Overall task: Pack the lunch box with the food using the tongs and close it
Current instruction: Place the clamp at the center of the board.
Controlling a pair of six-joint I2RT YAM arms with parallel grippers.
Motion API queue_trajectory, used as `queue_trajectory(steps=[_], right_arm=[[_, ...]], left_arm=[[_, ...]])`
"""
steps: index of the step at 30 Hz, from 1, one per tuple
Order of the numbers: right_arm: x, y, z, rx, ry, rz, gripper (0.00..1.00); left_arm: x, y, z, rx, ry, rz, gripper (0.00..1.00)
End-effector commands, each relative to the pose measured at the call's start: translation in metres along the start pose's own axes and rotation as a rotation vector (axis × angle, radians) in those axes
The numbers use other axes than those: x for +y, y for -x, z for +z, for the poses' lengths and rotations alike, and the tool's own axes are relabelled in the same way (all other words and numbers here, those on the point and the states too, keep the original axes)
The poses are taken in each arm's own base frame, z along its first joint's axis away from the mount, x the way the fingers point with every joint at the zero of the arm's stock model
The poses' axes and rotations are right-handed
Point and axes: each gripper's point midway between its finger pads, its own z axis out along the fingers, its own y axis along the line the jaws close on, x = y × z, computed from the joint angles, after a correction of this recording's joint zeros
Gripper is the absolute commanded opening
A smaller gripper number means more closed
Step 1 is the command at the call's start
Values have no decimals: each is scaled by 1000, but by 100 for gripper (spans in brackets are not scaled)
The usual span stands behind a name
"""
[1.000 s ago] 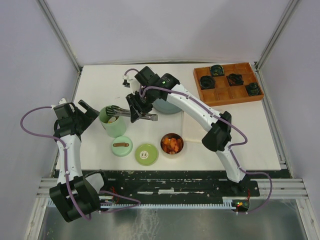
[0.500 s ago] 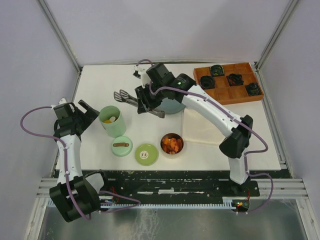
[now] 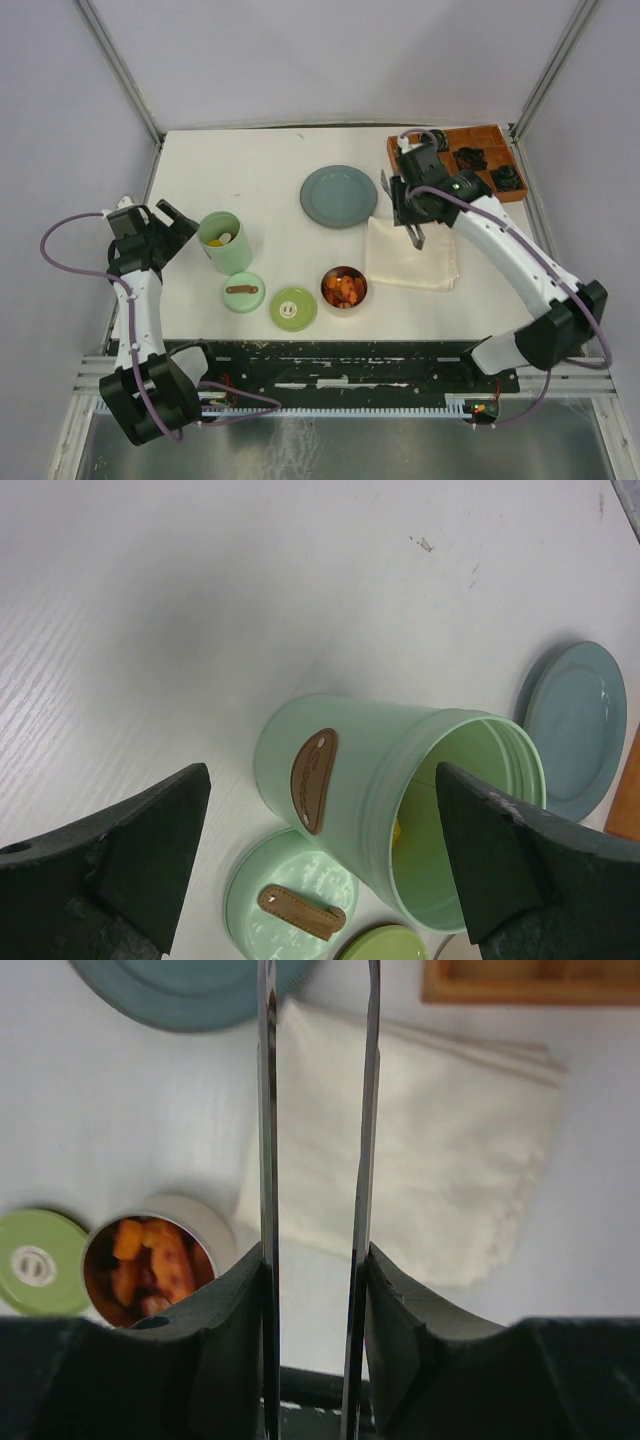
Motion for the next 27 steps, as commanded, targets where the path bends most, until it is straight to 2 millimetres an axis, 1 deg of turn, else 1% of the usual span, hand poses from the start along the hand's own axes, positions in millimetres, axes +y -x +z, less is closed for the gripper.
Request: queue_trajectory(steps=[1, 2, 3, 7, 10, 13, 15, 17, 19, 22, 24, 27], right_arm=[[-67, -32, -31, -104, -239, 119, 46], [-78, -43, -31, -105, -263, 151, 46], [-90, -59, -27, -88, -289, 182, 46], [-137, -94, -27, -81, -415, 349, 44], [-164, -119, -17, -49, -454, 476, 44], [-187, -140, -2, -1, -457, 595, 44], [-196, -147, 11, 21, -422, 649, 45], [-203, -153, 19, 54, -402, 680, 45], [-210, -154, 27, 61, -405, 688, 46], [-223, -161, 39, 91, -433, 699, 47], [-231, -171, 47, 136, -463, 685, 48], [-237, -187, 53, 215, -505, 666, 49]], left_arm=[[-9, 11, -7, -57, -39, -9, 100], [-10, 12, -8, -65, -40, -9, 100], [-10, 13, -9, -70, -40, -8, 100], [-10, 12, -10, -71, -35, -7, 100], [-9, 13, -11, -76, -28, -4, 100], [-8, 14, -12, -80, -24, -6, 100], [-9, 14, -12, -81, -23, -6, 100], [-9, 14, -12, -82, -22, -5, 100], [-8, 14, -12, -81, -20, -6, 100], [-8, 14, -12, -83, -20, -6, 100], [-7, 14, -12, -82, -17, -6, 100], [-7, 15, -12, -87, -15, -6, 100]])
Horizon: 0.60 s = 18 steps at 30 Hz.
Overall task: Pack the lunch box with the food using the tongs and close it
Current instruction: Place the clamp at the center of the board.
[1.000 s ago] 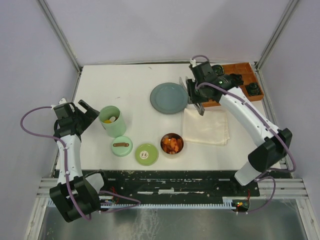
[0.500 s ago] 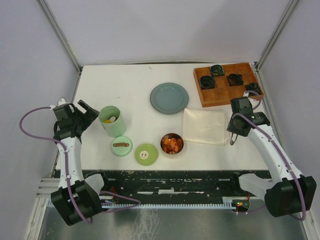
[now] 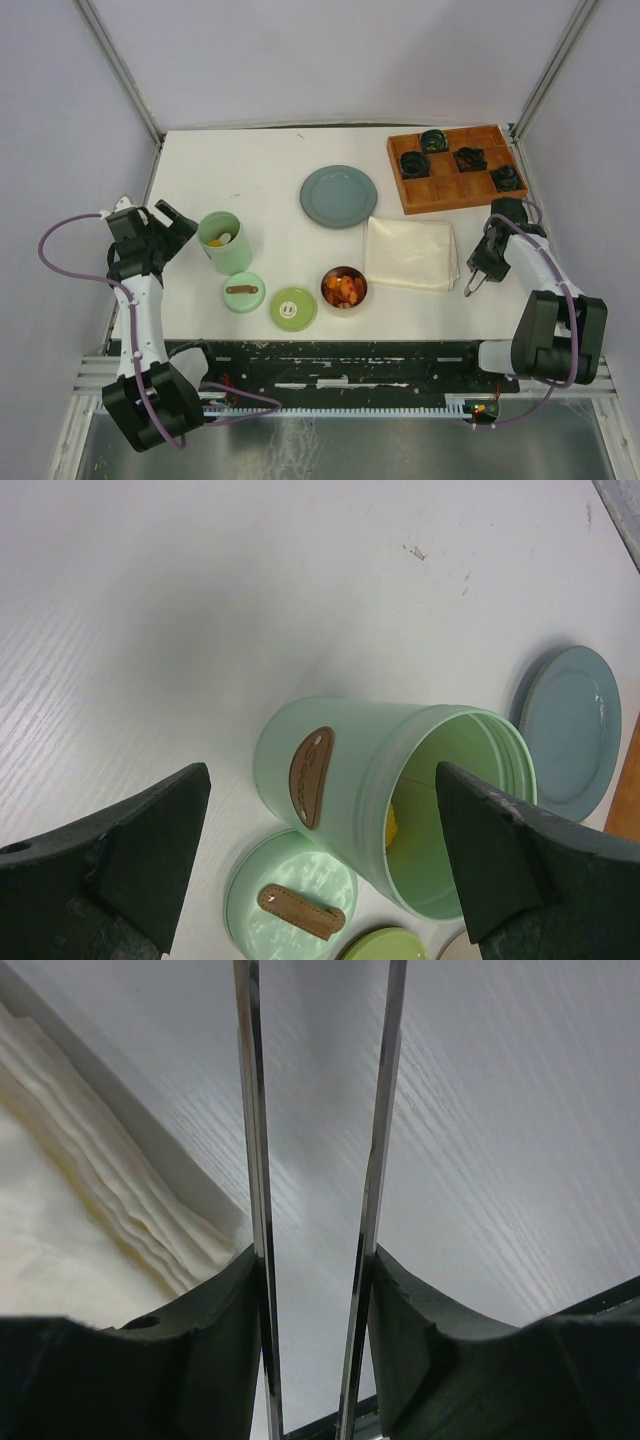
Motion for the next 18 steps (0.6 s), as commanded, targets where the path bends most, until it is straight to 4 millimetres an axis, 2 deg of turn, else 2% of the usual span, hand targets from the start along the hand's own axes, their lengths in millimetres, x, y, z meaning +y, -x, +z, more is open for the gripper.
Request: queue_trajectory(steps=[1, 5, 11, 15, 18], right_arm=[[-6, 4, 19, 11, -45, -35, 50], [-2, -7, 25, 68, -26, -41, 54], [-7, -16, 36, 89, -55, -26, 56], [-3, -17, 36, 78, -30, -5, 58], [-9, -14, 33, 61, -56, -3, 61]], left_arm=[[-5, 11, -4, -52, -8, -12, 100], [-5, 10, -3, -48, -9, -13, 100], [-5, 12, -5, -53, -4, -14, 100], [4, 21, -13, -103, 60, -16, 100], [10, 26, -23, -140, 105, -27, 99]])
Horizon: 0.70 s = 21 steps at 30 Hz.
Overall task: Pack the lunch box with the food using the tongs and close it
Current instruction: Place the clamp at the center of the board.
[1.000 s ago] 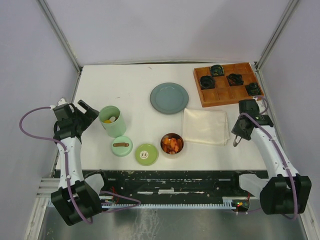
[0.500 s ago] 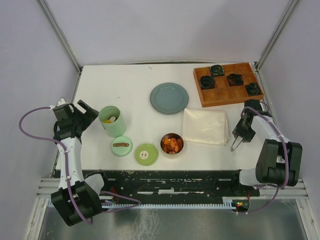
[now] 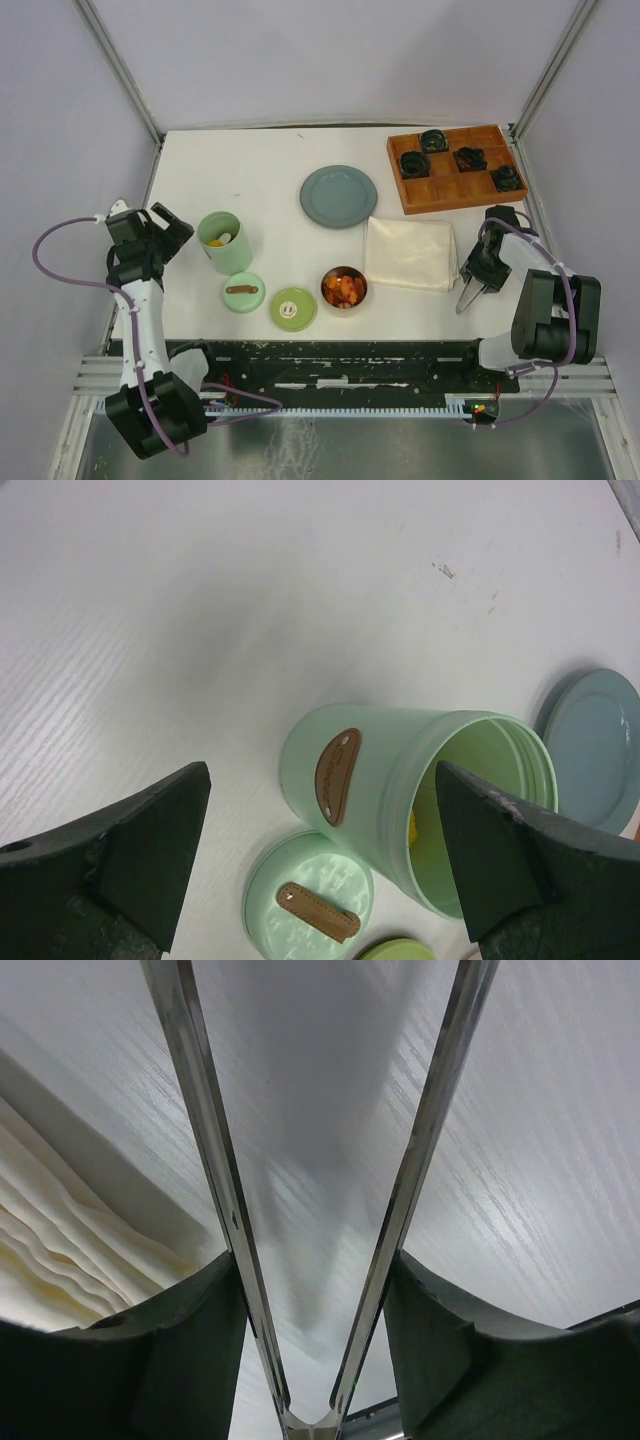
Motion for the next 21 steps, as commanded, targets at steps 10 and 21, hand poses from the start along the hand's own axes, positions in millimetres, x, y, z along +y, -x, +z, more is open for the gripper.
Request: queue_trajectory(steps=[10, 21], right_arm=[[0, 23, -21, -109, 19, 7, 75], [-2, 28, -37, -129, 29, -4, 85]], left_arm=[[-33, 47, -60, -147, -53, -82, 99], [-62, 33, -73, -53, -204, -54, 99]])
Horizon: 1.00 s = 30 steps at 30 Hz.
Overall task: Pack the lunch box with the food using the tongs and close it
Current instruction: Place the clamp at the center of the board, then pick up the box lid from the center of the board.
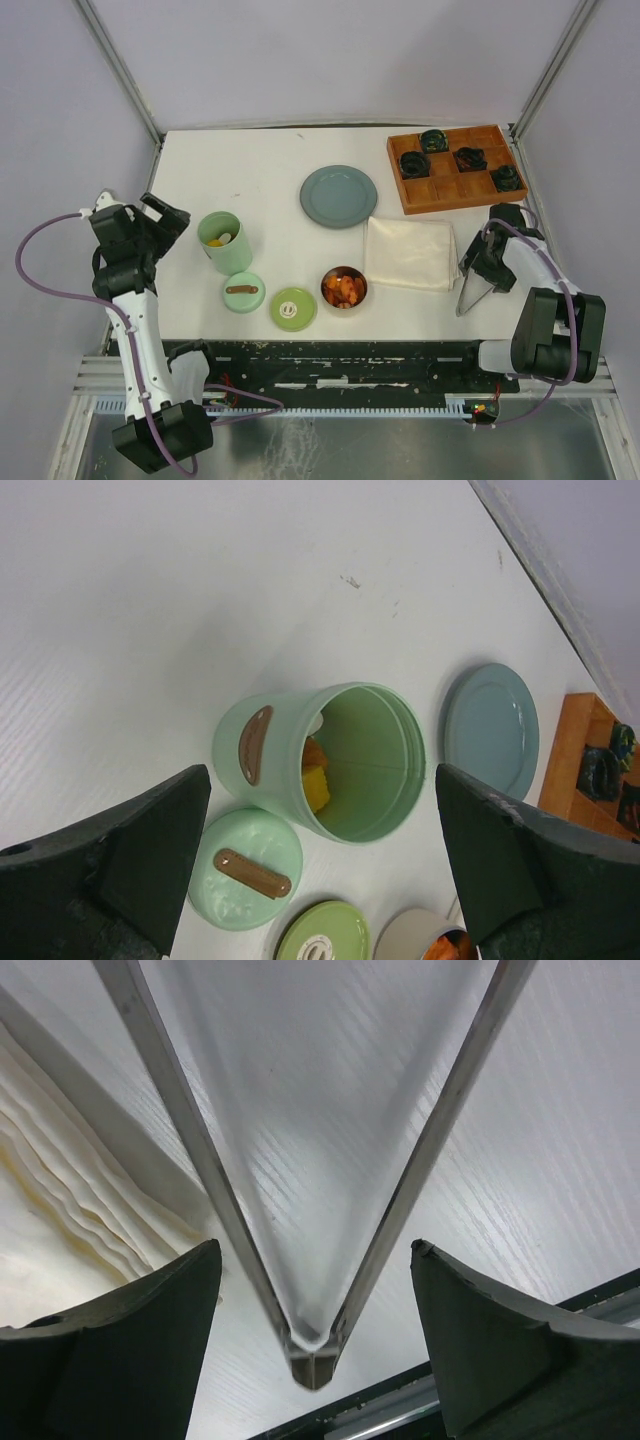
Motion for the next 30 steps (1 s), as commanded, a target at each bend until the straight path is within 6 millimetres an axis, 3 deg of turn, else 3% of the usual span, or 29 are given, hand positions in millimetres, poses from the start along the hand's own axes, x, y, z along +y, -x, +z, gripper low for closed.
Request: queue_trajectory(steps=[1, 5, 8, 11, 15, 19, 21, 24, 30], right_arm=[[0, 20, -17, -70, 8, 3, 85], [2, 19, -23, -67, 27, 5, 88], [2, 25, -39, -97, 41, 7, 88], [11, 32, -72, -162, 140, 18, 88], [61, 31, -131, -249, 526, -9, 81], [113, 8, -181, -171, 890, -3, 74], [130, -9, -193, -148, 950, -27, 72], [153, -40, -205, -155, 959, -96, 71], [185, -100, -205, -150, 950, -51, 68]], left_arm=[[-30, -1, -14, 35, -136, -5, 99], [-41, -12, -18, 85, -211, -10, 99], [-56, -16, -25, 117, -296, 15, 100], [-65, -17, -33, 117, -331, 40, 99], [-75, -15, -42, 94, -385, 25, 99], [-91, -21, -48, 134, -463, 52, 98], [-99, -23, -51, 151, -492, 79, 97], [-113, -37, -51, 211, -537, 125, 97], [-138, -96, -47, 382, -547, 261, 95]])
